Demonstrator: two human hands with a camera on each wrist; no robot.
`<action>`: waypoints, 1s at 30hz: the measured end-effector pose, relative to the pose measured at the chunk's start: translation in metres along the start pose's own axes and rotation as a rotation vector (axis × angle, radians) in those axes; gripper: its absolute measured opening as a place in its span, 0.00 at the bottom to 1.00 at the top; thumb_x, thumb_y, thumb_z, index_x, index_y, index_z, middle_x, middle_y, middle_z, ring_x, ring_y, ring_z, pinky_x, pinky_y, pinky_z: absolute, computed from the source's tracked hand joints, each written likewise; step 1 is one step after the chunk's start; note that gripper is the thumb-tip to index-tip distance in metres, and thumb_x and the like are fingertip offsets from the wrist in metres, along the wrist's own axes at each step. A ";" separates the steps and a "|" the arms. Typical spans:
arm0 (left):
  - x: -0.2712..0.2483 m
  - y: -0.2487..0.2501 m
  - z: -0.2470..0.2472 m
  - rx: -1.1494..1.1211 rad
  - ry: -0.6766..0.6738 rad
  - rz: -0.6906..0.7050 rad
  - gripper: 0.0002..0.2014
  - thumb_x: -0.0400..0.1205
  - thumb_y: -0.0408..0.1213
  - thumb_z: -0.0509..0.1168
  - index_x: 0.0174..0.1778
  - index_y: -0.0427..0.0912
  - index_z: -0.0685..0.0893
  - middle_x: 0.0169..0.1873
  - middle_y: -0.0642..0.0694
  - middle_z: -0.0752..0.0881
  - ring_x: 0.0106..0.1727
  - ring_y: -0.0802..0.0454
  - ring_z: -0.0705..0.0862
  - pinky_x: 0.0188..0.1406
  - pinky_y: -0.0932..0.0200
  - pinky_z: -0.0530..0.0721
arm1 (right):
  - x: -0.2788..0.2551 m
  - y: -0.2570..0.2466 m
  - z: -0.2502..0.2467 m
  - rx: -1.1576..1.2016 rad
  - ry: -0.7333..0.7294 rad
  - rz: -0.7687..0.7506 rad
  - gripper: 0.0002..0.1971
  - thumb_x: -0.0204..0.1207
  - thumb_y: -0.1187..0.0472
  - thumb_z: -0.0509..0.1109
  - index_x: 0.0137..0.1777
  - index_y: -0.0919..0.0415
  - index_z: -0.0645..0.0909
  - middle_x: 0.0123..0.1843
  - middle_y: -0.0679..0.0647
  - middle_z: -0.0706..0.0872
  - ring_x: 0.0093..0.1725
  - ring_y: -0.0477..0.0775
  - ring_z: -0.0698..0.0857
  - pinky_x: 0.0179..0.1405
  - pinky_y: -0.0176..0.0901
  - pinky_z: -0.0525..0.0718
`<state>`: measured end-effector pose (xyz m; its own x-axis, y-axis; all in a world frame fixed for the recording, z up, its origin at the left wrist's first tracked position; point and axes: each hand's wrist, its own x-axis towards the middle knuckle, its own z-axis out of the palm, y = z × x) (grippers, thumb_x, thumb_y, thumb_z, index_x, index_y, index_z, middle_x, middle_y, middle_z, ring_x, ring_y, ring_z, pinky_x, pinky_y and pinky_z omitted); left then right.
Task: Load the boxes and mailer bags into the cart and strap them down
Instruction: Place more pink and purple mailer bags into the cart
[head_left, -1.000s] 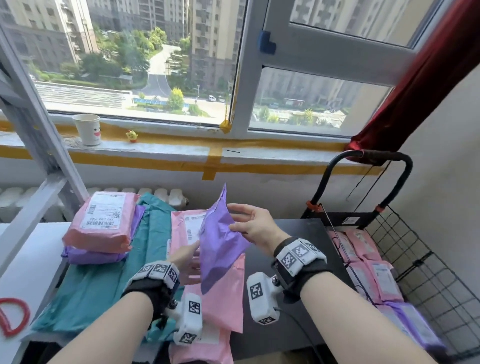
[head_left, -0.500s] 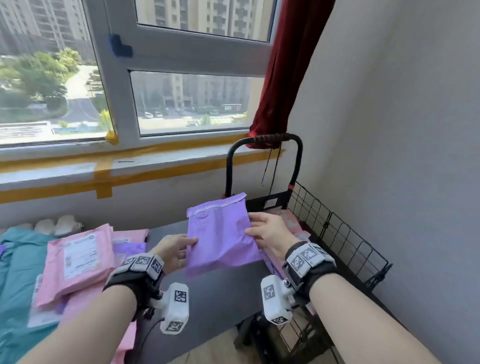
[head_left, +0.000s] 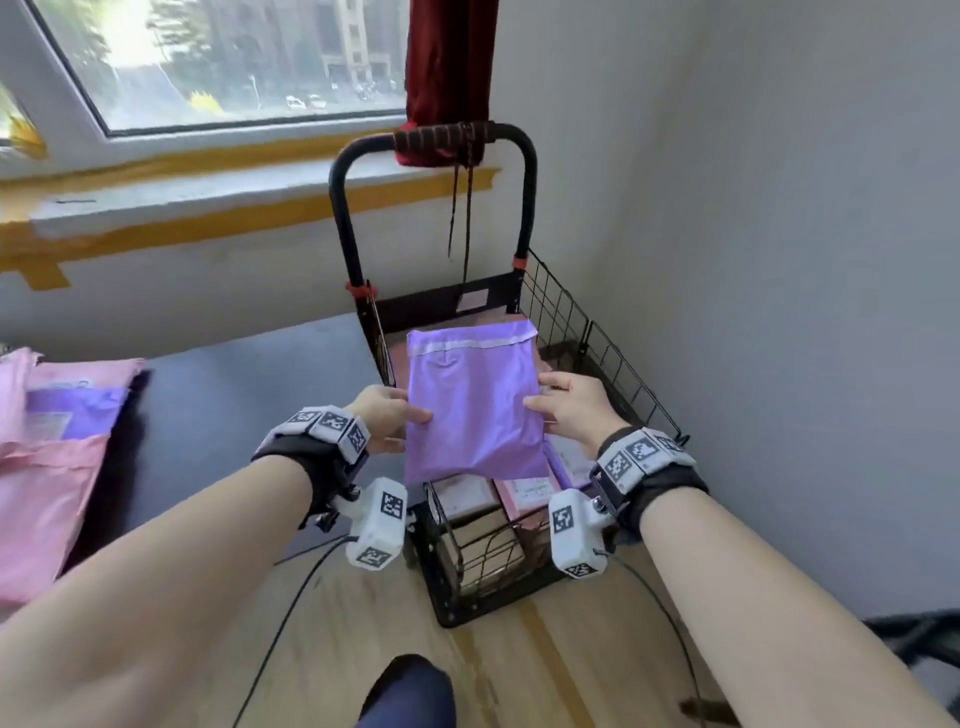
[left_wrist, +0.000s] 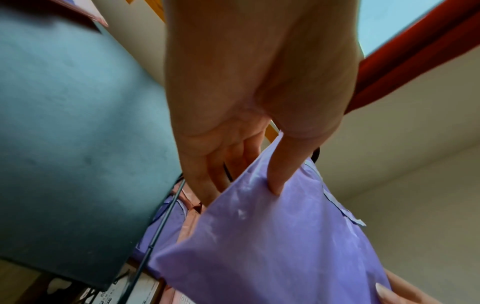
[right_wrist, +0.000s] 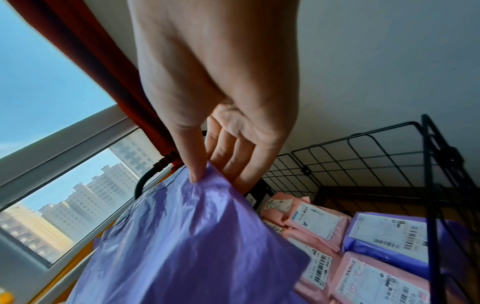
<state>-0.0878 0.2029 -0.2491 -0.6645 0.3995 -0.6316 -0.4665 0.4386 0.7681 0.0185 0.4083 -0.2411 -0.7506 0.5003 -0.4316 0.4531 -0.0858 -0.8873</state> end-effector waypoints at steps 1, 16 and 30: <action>0.006 0.003 0.010 0.023 -0.004 -0.012 0.08 0.79 0.25 0.67 0.53 0.36 0.84 0.41 0.43 0.85 0.38 0.50 0.83 0.33 0.59 0.83 | 0.008 0.005 -0.009 0.011 -0.006 0.019 0.20 0.74 0.77 0.69 0.66 0.70 0.77 0.53 0.62 0.85 0.43 0.54 0.85 0.37 0.41 0.87; 0.170 0.025 0.090 0.268 -0.020 -0.260 0.18 0.79 0.24 0.66 0.63 0.43 0.77 0.40 0.40 0.81 0.38 0.42 0.82 0.43 0.42 0.86 | 0.173 0.043 -0.073 -0.297 -0.119 0.261 0.14 0.69 0.77 0.73 0.53 0.67 0.80 0.40 0.60 0.84 0.39 0.57 0.87 0.37 0.48 0.89; 0.235 -0.064 0.102 0.602 0.159 -0.641 0.21 0.77 0.33 0.66 0.67 0.33 0.77 0.61 0.35 0.83 0.61 0.37 0.84 0.58 0.50 0.83 | 0.279 0.124 -0.023 -0.597 -0.583 0.531 0.15 0.71 0.81 0.69 0.35 0.61 0.74 0.31 0.59 0.78 0.28 0.52 0.79 0.21 0.37 0.84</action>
<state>-0.1544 0.3509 -0.4575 -0.4754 -0.1646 -0.8642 -0.4201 0.9056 0.0586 -0.1237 0.5572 -0.4682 -0.4264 0.0064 -0.9045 0.8473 0.3527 -0.3970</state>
